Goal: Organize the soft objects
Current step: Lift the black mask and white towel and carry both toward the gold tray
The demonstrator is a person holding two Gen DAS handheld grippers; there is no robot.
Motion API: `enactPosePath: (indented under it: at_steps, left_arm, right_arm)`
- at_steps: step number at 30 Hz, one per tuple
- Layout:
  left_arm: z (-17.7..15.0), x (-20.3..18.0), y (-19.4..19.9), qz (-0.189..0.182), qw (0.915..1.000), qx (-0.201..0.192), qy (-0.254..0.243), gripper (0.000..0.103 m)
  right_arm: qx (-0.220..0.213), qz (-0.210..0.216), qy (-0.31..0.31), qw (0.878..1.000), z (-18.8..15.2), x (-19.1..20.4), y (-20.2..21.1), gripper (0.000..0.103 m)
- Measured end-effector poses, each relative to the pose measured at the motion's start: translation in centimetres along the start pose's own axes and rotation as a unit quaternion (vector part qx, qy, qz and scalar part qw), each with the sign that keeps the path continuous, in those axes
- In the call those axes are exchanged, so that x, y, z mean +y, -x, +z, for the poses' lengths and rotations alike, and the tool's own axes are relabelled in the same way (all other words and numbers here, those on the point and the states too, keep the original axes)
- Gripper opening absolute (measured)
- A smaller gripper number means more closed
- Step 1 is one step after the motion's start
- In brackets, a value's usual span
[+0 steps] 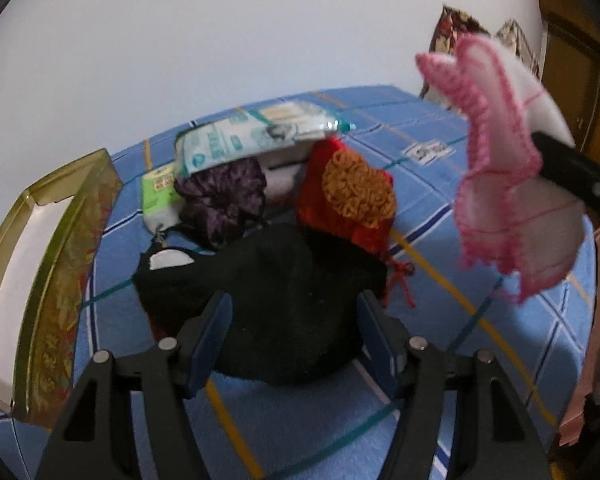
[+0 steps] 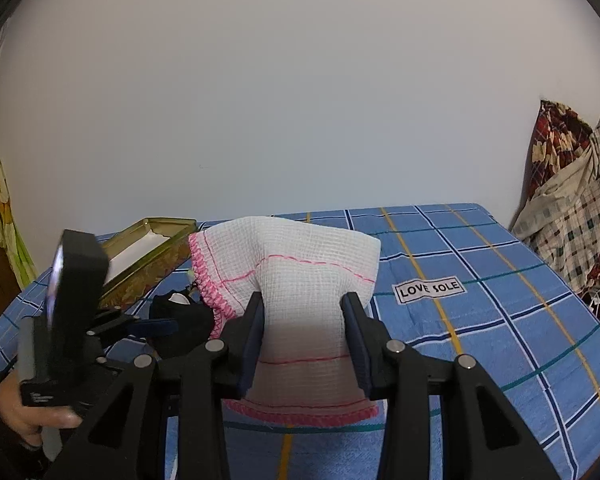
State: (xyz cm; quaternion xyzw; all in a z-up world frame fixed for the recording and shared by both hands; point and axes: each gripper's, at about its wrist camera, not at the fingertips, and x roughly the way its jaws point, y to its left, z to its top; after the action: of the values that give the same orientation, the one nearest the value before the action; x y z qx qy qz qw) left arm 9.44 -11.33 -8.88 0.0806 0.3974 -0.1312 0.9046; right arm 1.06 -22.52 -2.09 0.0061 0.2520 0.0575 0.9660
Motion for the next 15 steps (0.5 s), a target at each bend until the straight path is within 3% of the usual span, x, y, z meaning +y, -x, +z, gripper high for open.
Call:
enactPosePath:
  at_steps: [1,2,3,5,10,15]
  left_arm:
    - [-0.1,-0.2,-0.3,-0.001,1.0,0.006,-0.007,0.047]
    - [-0.3,-0.3,-0.4,0.0,0.9999,0.011,-0.011,0.018]
    - [-0.4,-0.4,-0.4,0.005,0.9998,0.01,-0.016,0.011]
    - [-0.7,-0.1,0.9,-0.006,0.9998,-0.01,-0.017,0.005]
    - [-1.3,1.5,5.6,-0.002,0.9964,-0.084,-0.013,0.004]
    - [-1.6,4.0,7.9,-0.01,0.9948,-0.101,0.015,0.004]
  right_arm:
    - [-0.001,0.001,0.0,1.0,-0.1,0.0,0.0,0.042]
    - [-0.001,0.002,0.0,1.0,-0.1,-0.1,0.0,0.042]
    - [-0.002,0.004,0.001,1.0,0.0,-0.2,-0.1,0.042]
    - [-0.005,0.007,0.002,1.0,0.0,-0.1,-0.1,0.042]
    - [-0.014,0.015,0.011,1.0,0.5,0.4,0.1,0.042]
    - [-0.021,0.024,0.021,0.999,1.2,1.5,0.0,0.042]
